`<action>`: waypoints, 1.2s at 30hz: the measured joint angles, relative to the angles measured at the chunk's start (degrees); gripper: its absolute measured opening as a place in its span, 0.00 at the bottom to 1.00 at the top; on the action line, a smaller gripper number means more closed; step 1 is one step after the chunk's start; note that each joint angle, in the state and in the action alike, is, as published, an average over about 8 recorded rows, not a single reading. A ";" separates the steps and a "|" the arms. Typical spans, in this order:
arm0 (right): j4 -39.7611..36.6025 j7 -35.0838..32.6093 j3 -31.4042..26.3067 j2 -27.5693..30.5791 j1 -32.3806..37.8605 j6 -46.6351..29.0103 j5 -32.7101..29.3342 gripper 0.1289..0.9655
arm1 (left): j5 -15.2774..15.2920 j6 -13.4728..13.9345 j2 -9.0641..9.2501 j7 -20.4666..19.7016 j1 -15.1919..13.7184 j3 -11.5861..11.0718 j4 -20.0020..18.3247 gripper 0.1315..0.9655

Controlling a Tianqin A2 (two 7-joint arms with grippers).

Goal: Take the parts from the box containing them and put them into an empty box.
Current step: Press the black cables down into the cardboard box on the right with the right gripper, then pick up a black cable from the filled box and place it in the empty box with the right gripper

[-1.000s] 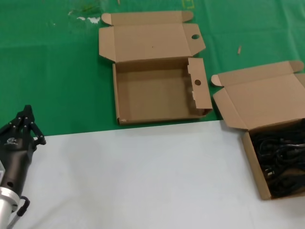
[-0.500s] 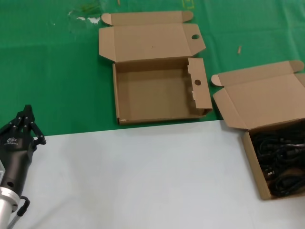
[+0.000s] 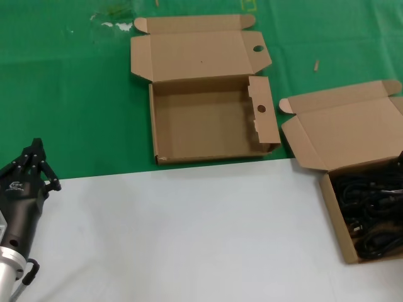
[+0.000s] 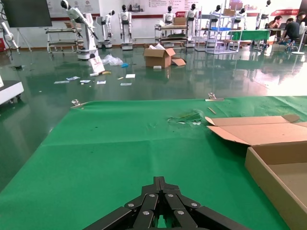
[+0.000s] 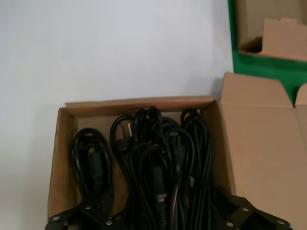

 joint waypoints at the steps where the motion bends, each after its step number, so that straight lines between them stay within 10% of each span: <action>1: -0.40 -0.18 -0.19 -0.10 0.31 -0.23 -0.21 0.79 | 0.00 0.00 0.00 0.00 0.00 0.00 0.00 0.01; 23: -5.95 -3.11 -1.52 -1.62 3.53 -0.92 -1.70 0.22 | 0.00 0.00 0.00 0.00 0.00 0.00 0.00 0.01; 36: -0.54 2.30 -0.85 0.03 4.65 -3.53 -2.12 0.09 | 0.00 0.00 0.00 0.00 0.00 0.00 0.00 0.01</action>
